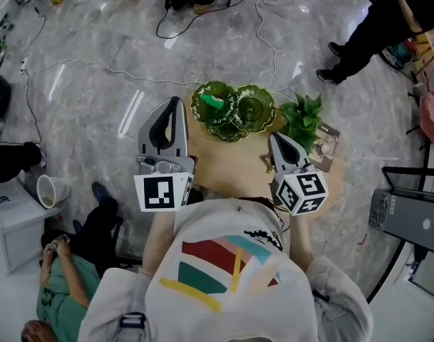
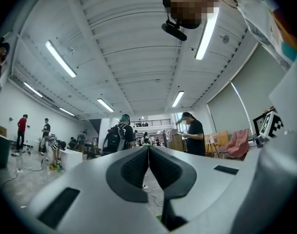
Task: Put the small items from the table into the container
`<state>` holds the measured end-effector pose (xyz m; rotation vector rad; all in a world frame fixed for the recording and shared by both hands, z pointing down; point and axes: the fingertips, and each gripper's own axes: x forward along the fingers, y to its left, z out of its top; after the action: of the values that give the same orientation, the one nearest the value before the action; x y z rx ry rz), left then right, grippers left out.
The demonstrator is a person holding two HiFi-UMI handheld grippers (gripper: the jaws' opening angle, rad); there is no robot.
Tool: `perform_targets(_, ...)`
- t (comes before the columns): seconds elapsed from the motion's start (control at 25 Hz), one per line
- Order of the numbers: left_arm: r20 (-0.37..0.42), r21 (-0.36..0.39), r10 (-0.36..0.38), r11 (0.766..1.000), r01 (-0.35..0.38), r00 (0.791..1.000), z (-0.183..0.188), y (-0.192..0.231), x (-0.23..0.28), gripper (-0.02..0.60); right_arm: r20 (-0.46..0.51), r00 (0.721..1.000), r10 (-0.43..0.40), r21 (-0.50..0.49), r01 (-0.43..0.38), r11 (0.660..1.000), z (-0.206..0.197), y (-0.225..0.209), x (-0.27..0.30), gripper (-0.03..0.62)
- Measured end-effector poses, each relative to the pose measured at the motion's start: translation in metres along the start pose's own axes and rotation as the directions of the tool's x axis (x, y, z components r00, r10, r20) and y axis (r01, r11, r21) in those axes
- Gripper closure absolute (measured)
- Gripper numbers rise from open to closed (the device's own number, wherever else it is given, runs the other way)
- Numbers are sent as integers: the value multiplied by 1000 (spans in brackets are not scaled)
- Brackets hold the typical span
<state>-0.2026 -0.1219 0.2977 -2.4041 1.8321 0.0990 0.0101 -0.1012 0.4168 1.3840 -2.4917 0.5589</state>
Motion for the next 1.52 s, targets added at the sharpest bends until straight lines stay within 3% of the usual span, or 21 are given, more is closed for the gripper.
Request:
perform_targets(0.16, 8, 10, -36, 999, 36, 999, 3, -15, 14, 574, 65, 997, -49, -35, 52, 998, 20, -9, -11, 580)
perform_targets(0.36, 49, -33, -77, 996, 79, 996, 12, -28, 19, 574, 144, 989, -44, -33, 49, 998, 43, -4, -21, 580)
perform_targets(0.72, 39, -27, -120, 992, 121, 992, 8, -52, 19, 574, 113, 993, -35, -240, 62, 969, 44, 3, -37, 580)
perform_targets(0.92, 18, -33, -135, 990, 135, 991, 3, -65, 24, 574, 147, 982, -122, -139, 142, 980, 37, -32, -61, 572)
perform_targets(0.96, 15, -33, -135, 990, 136, 991, 0, -68, 26, 574, 164, 975, -151, -113, 171, 979, 34, -45, -66, 531)
perform_targets(1.0, 10, -33, -139, 990, 139, 990, -3, -73, 28, 574, 174, 967, -184, -92, 203, 975, 27, -58, -71, 399)
perform_targets(1.04, 1, -34, -148, 988, 148, 989, -8, -79, 30, 574, 167, 961, -221, -76, 236, 969, 16, -72, -76, 358)
perform_targets(1.08, -10, -37, -164, 986, 163, 986, -13, -87, 31, 574, 139, 956, -257, -65, 268, 961, 0, -87, -82, 356)
perform_targets(1.24, -66, -51, -247, 969, 244, 967, -39, -130, 39, 574, -90, 928, -361, -140, 347, 927, -102, -141, -98, 356)
perform_targets(1.36, -114, -65, -292, 956, 286, 950, -65, -162, 42, 574, -294, 882, -369, -229, 310, 923, -201, -170, -101, 356)
perform_targets(1.52, -180, -100, -318, 947, 304, 931, -112, -200, 40, 574, -543, 797, -263, -193, 187, 963, -333, -180, -104, 356)
